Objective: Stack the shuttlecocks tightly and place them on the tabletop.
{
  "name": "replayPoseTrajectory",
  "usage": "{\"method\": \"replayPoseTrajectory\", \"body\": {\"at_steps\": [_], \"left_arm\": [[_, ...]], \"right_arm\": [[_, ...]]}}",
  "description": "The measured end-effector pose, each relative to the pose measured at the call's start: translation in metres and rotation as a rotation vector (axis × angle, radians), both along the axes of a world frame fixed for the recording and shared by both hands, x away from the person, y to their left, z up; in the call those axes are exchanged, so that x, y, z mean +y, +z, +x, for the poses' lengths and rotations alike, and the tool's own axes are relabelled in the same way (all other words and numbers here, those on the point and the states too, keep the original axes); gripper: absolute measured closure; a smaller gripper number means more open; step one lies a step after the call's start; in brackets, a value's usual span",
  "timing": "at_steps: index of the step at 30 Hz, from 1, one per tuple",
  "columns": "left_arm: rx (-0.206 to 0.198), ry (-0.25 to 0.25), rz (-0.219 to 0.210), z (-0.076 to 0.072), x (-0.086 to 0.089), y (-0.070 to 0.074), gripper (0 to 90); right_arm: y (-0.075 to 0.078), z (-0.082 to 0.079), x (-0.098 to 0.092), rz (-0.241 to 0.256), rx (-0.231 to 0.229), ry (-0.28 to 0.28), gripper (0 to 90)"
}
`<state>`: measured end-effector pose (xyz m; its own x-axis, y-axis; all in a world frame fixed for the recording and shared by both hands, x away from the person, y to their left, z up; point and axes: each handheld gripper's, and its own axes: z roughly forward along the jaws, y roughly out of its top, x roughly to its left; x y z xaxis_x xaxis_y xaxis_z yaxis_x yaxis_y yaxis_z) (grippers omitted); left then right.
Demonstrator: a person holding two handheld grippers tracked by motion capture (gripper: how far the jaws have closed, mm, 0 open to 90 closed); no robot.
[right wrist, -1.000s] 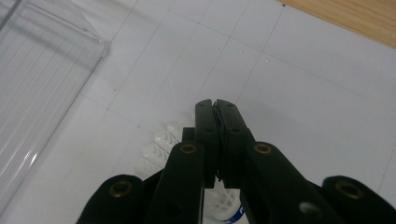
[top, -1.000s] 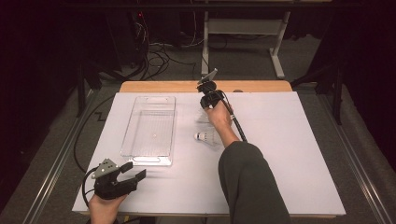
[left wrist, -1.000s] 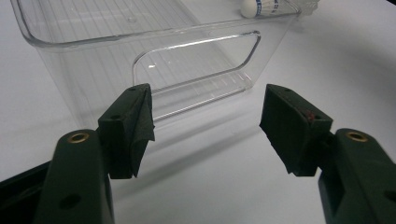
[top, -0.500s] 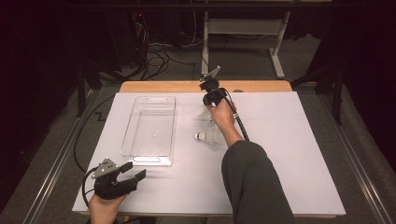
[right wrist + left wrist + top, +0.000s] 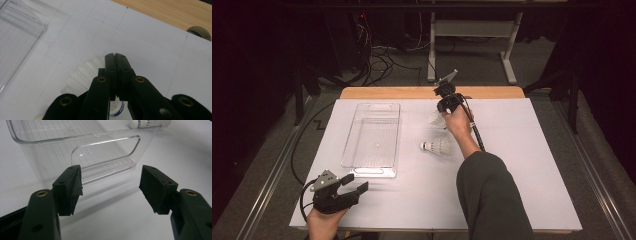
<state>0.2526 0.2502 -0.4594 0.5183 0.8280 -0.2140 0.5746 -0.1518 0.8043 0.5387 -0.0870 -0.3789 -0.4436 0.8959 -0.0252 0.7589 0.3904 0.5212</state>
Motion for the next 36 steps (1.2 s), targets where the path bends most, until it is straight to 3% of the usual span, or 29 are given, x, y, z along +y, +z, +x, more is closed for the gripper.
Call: {"method": "replayPoseTrajectory", "body": {"at_steps": [23, 36], "left_arm": [[-0.001, 0.001, 0.001, 0.000, 0.000, 0.000, 35.1], [-0.001, -0.002, 0.006, 0.000, -0.001, 0.000, 35.1]], "right_arm": [[-0.002, -0.019, -0.032, 0.015, 0.006, -0.021, 90.0], [-0.002, -0.037, -0.050, 0.052, -0.003, -0.016, 90.0]]}}
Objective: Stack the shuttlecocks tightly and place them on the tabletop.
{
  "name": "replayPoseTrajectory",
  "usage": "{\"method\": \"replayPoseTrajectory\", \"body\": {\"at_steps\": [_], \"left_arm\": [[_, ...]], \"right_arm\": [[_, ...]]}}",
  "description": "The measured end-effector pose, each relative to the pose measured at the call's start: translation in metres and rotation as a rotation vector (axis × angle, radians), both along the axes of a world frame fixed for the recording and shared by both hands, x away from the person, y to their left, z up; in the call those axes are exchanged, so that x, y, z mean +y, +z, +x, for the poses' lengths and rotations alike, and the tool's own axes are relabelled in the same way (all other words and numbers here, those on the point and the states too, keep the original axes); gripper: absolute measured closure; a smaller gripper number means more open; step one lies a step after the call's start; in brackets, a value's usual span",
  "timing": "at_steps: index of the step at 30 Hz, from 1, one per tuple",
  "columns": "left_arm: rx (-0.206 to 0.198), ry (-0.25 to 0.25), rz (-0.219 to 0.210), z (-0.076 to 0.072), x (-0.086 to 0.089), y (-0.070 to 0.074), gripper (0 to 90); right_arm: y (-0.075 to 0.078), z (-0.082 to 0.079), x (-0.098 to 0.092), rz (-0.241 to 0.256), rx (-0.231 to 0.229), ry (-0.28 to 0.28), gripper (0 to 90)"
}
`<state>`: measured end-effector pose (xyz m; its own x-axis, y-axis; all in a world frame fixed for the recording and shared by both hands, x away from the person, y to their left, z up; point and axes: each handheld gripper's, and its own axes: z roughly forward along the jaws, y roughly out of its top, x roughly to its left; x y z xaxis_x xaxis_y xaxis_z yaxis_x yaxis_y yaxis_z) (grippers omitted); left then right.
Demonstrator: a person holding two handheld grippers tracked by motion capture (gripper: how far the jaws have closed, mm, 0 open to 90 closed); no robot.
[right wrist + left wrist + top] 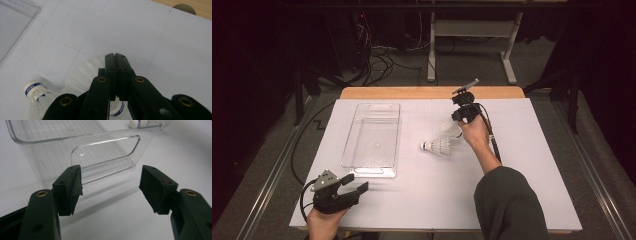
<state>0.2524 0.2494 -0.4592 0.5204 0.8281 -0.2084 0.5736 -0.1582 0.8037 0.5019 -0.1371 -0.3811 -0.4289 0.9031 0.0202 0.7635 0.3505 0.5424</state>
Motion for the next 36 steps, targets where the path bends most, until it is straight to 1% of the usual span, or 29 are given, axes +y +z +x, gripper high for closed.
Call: {"method": "replayPoseTrajectory", "body": {"at_steps": [3, 7, 11, 14, 20, 25, 36], "left_arm": [[0.000, 0.001, 0.000, 0.000, 0.000, 0.000, 35.1], [0.000, 0.000, 0.002, 0.000, -0.001, 0.000, 35.1], [-0.001, -0.004, 0.009, 0.000, -0.001, 0.000, 35.1], [-0.001, -0.002, 0.008, 0.000, -0.001, 0.000, 35.1], [0.001, -0.001, 0.013, 0.000, -0.002, -0.001, 35.1], [0.005, 0.000, 0.014, 0.000, -0.002, -0.001, 35.1], [0.003, -0.003, 0.015, 0.000, -0.003, -0.001, 35.1]], "right_arm": [[0.000, -0.005, -0.005, 0.007, -0.001, 0.000, 90.0], [-0.001, -0.014, -0.014, 0.030, -0.003, 0.000, 90.0], [0.000, -0.023, -0.023, 0.039, -0.018, 0.009, 90.0], [0.000, -0.029, -0.030, 0.054, -0.019, 0.004, 90.0], [-0.004, -0.037, -0.041, 0.058, -0.018, -0.002, 90.0], [-0.006, -0.040, -0.045, 0.063, -0.020, -0.002, 90.0], [-0.003, -0.054, -0.047, 0.077, -0.034, 0.030, 90.0]]}}
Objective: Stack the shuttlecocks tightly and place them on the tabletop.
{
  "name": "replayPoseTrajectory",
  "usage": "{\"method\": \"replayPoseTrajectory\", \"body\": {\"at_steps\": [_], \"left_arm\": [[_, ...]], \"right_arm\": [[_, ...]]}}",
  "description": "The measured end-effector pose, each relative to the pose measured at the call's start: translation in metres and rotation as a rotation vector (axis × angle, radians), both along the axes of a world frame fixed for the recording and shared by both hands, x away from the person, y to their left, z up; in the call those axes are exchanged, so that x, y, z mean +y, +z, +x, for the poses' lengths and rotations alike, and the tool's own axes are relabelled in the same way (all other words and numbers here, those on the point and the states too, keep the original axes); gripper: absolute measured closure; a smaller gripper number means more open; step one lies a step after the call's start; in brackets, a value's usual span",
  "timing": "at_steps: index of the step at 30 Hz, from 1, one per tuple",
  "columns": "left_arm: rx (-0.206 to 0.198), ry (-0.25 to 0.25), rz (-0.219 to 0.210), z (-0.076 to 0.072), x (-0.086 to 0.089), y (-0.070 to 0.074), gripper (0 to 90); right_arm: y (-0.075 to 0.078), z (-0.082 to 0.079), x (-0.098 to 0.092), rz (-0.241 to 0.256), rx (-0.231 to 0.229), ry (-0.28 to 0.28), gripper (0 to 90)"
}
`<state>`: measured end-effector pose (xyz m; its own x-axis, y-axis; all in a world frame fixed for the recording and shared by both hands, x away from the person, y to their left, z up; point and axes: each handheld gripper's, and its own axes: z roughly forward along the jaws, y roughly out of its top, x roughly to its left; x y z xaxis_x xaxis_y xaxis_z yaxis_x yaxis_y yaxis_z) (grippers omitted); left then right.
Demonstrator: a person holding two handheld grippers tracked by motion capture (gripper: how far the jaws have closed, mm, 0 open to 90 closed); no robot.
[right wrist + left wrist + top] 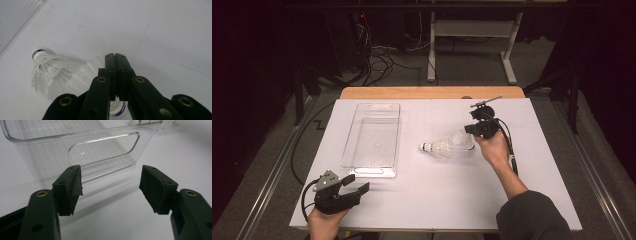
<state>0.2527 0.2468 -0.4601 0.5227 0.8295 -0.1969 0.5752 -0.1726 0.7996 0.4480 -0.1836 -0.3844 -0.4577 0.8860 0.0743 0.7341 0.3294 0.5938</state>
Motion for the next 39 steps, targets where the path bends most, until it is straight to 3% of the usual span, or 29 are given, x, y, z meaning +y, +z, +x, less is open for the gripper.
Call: {"method": "replayPoseTrajectory", "body": {"at_steps": [19, 39], "left_arm": [[0.008, -0.003, 0.010, 0.001, -0.001, -0.001, 35.0], [0.005, -0.001, 0.007, 0.000, -0.001, -0.001, 35.0]], "right_arm": [[-0.009, -0.021, -0.008, 0.028, 0.001, 0.030, 89.7], [-0.012, -0.027, -0.014, 0.033, 0.004, 0.038, 86.0]]}}
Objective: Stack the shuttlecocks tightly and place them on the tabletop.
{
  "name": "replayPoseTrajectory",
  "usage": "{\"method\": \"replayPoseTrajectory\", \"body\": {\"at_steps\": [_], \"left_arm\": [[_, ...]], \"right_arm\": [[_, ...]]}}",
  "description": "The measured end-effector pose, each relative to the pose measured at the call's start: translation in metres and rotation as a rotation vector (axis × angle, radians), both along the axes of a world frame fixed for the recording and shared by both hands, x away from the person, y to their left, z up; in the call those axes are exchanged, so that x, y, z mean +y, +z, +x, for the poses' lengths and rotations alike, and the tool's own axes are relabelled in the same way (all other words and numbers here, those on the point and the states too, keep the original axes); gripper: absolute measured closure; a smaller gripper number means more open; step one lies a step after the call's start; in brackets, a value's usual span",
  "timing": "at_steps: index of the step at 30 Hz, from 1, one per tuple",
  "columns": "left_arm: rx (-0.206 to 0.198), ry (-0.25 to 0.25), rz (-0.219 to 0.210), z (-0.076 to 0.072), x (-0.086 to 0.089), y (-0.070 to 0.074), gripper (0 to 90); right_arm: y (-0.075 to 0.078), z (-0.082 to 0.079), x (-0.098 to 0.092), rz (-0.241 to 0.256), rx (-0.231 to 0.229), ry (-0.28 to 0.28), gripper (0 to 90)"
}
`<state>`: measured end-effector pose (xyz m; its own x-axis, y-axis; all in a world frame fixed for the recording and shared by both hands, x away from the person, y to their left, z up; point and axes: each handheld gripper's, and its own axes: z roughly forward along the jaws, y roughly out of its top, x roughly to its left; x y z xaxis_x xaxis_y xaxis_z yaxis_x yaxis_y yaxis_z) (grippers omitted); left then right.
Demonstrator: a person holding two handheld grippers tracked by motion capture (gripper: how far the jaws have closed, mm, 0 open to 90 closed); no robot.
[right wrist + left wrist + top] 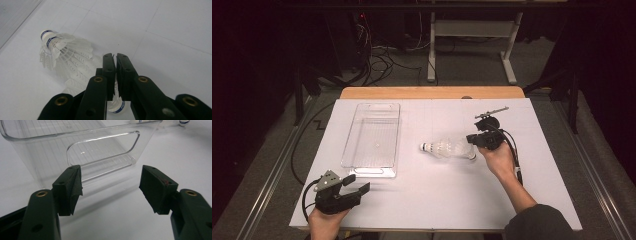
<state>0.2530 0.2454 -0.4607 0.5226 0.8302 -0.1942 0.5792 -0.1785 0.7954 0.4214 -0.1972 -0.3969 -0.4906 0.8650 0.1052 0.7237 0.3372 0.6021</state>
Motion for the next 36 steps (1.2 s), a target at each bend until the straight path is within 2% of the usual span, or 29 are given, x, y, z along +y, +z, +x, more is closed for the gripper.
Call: {"method": "replayPoseTrajectory", "body": {"at_steps": [15, 29, 36], "left_arm": [[0.001, -0.002, 0.006, 0.000, -0.001, 0.000, 35.0], [0.002, -0.005, 0.009, 0.001, -0.002, 0.000, 35.0], [0.003, -0.004, 0.008, 0.001, -0.002, -0.001, 35.0]], "right_arm": [[0.002, -0.008, -0.026, -0.012, -0.007, -0.040, 84.7], [-0.005, -0.013, -0.047, -0.013, 0.015, -0.081, 86.0], [-0.005, -0.014, -0.050, -0.007, 0.017, -0.066, 89.6]]}}
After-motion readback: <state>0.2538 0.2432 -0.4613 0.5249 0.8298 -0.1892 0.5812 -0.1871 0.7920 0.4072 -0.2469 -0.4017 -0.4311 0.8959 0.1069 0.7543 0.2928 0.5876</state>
